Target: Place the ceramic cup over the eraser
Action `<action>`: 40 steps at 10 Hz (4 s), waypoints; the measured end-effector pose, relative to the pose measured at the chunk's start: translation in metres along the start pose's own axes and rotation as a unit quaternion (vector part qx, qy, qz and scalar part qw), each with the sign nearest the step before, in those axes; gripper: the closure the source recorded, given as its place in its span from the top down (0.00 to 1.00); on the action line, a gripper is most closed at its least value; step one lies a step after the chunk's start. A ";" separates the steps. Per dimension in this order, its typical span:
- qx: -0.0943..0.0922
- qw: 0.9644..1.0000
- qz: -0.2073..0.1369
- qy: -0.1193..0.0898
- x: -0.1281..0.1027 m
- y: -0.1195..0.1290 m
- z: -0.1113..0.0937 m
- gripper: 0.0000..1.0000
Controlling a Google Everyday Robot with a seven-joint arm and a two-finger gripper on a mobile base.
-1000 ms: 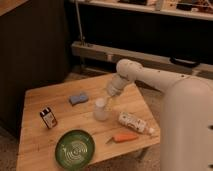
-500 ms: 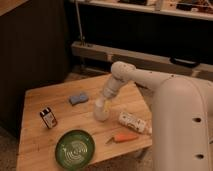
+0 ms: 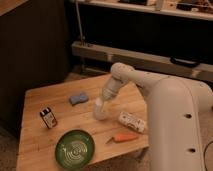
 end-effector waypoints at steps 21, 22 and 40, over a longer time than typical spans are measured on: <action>0.004 0.975 -0.216 0.050 -0.284 0.025 -0.078 0.00; 0.011 0.975 -0.215 0.054 -0.286 0.026 -0.097 0.00; -0.079 0.954 -0.285 -0.050 -0.333 0.035 -0.042 0.00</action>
